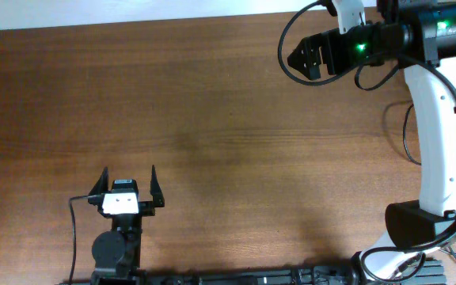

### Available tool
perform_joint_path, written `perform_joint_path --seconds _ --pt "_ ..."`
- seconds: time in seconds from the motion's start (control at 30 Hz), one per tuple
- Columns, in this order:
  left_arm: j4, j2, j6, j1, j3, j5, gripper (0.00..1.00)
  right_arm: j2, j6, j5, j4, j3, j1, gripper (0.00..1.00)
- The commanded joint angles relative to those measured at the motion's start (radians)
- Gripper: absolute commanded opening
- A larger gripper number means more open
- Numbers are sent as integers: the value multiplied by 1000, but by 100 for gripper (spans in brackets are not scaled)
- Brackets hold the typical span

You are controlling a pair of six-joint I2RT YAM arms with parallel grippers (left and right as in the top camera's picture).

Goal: Untangle cables

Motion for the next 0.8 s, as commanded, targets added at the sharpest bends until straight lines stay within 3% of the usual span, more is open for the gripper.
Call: perform_joint_path --seconds 0.0,0.53,0.63,0.77 --pt "-8 -6 19 6 -1 11 99 -6 -10 -5 0 3 5 99" --pt "-8 -6 19 6 -1 11 99 -17 -14 33 71 -24 6 99" --pt "-8 -6 19 6 -1 11 99 -77 -14 42 116 -143 6 99" --pt "-8 -6 19 6 -1 11 99 -215 -14 63 348 -451 6 99"
